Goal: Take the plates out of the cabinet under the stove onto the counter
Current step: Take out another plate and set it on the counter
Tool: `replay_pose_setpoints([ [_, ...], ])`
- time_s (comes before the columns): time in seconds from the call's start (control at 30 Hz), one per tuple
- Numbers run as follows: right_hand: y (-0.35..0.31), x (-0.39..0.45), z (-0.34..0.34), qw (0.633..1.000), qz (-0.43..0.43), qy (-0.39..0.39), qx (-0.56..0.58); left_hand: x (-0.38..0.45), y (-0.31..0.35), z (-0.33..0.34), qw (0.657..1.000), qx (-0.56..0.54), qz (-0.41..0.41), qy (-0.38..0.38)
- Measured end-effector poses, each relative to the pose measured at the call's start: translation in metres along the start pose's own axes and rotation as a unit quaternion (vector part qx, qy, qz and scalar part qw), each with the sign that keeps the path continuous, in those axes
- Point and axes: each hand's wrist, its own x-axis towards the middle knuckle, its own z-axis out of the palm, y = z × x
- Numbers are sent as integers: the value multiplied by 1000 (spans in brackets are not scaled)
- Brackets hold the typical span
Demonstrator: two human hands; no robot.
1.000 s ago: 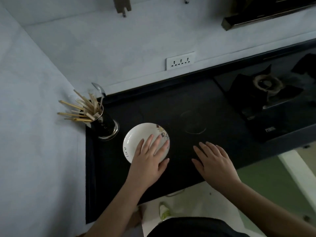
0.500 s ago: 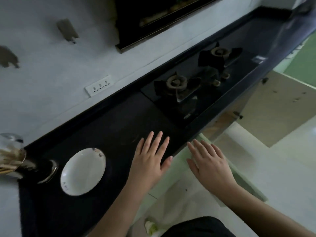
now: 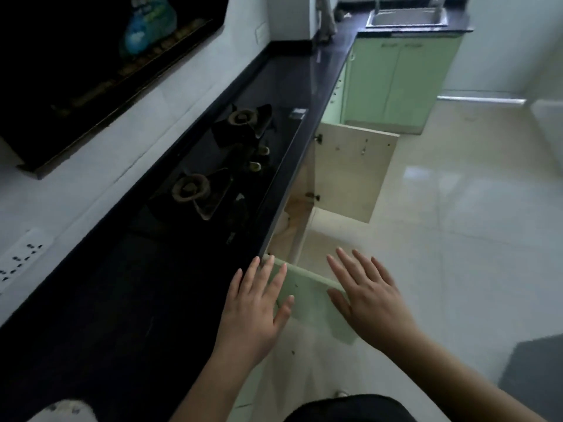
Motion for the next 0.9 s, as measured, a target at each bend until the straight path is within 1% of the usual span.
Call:
replay_pose_setpoints([
  [0.13, 10, -27, 3, 998, 52, -19, -18, 22, 7, 4, 993, -21, 112, -28],
  [0.3, 32, -64, 10, 985, 174, 5, -11, 44, 37, 17, 986, -33, 162, -35],
  [0.5, 79, -108, 10, 964, 262, 29, 25, 78, 103, 22, 970, -17, 238, -40],
  [0.63, 124, -125, 10, 953, 298, 39, 34, 106, 160, 25, 961, -15, 274, -39],
  [0.77, 174, -137, 9, 952, 302, 31, 35, 127, 223, 36, 952, 2, 301, -53],
  [0.9, 224, -148, 3, 947, 319, 27, 38, 145, 279, 39, 952, 20, 301, -48],
])
